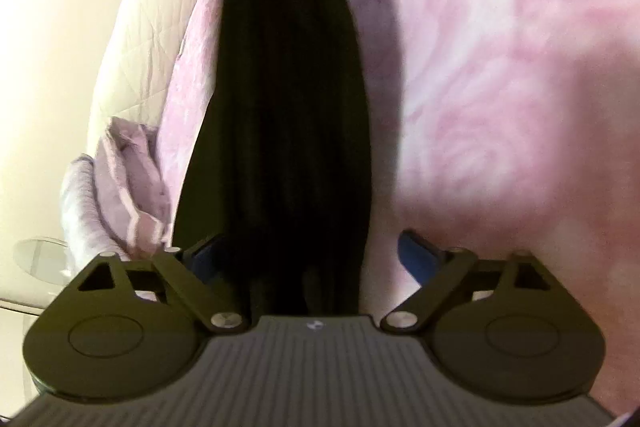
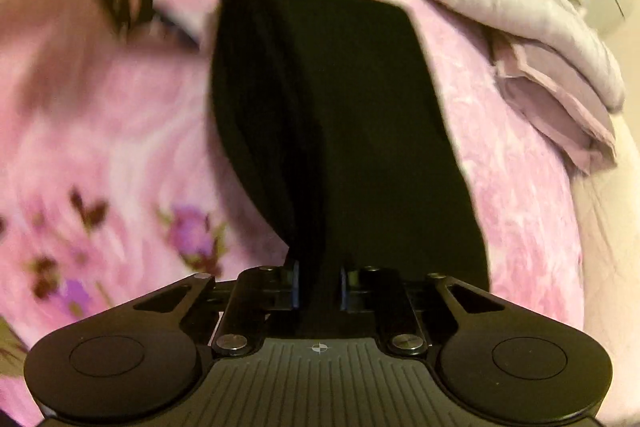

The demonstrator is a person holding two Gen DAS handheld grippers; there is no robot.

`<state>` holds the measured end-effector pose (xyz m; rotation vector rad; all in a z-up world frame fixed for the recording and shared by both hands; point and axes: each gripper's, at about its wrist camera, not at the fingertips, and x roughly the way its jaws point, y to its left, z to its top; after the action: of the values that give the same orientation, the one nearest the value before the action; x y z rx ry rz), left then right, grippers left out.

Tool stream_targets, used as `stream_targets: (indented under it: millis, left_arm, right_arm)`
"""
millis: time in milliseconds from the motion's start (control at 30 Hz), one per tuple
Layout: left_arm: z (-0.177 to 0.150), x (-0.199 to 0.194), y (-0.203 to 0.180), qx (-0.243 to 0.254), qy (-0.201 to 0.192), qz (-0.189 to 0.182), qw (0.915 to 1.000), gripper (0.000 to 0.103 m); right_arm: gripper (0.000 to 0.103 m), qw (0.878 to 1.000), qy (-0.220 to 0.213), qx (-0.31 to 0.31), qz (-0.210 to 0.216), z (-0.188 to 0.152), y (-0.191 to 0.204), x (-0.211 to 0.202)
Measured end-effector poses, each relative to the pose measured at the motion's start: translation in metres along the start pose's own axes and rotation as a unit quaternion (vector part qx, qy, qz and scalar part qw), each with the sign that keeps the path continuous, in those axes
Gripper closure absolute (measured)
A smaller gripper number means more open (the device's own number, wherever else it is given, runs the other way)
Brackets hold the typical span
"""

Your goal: Fold clothes

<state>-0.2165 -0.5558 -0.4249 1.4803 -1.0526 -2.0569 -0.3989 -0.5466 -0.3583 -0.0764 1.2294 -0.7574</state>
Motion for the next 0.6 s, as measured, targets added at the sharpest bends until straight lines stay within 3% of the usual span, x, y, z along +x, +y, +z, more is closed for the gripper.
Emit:
stream_targets:
  millis: [67,100,133,233,300,400,500,567,600]
  left_arm:
    - [0.002,0.008,0.003,-0.01,0.015,-0.003,0.9998,0.009]
    - [0.004,0.011,0.004,-0.015,0.022,-0.004,0.9996,0.022]
    - [0.005,0.015,0.006,-0.02,0.029,-0.006,0.9994,0.062]
    - [0.006,0.021,0.014,-0.043,0.042,-0.019,0.998,0.073]
    - [0.005,0.018,0.025,-0.072,0.04,-0.036,0.996,0.077]
    - [0.002,0.012,0.045,-0.12,0.034,-0.06,0.9904,0.079]
    - [-0.002,0.008,0.058,-0.137,0.031,-0.082,0.9867,0.079]
    - [-0.002,0.005,0.059,-0.129,0.032,-0.089,0.9871,0.079]
    - [-0.003,0.005,0.06,-0.124,0.033,-0.091,0.9875,0.08]
  right_arm:
    - [0.087,1.0,-0.007,0.017,0.002,0.006,-0.011,-0.015]
    - [0.087,1.0,-0.007,0.018,0.004,0.005,-0.009,-0.016]
    - [0.087,1.0,-0.006,0.017,0.005,0.004,-0.007,-0.016]
    - [0.078,1.0,-0.002,-0.002,-0.005,-0.003,0.015,-0.011]
    - [0.058,1.0,0.001,-0.022,-0.016,-0.009,0.036,-0.005]
    - [0.041,0.997,0.002,-0.056,-0.042,-0.016,0.066,0.006]
    - [0.038,0.991,-0.004,-0.104,-0.089,-0.019,0.095,0.022]
    - [0.038,0.986,-0.011,-0.123,-0.114,-0.02,0.093,0.032]
    - [0.044,0.985,-0.004,-0.123,-0.124,-0.019,0.087,0.036]
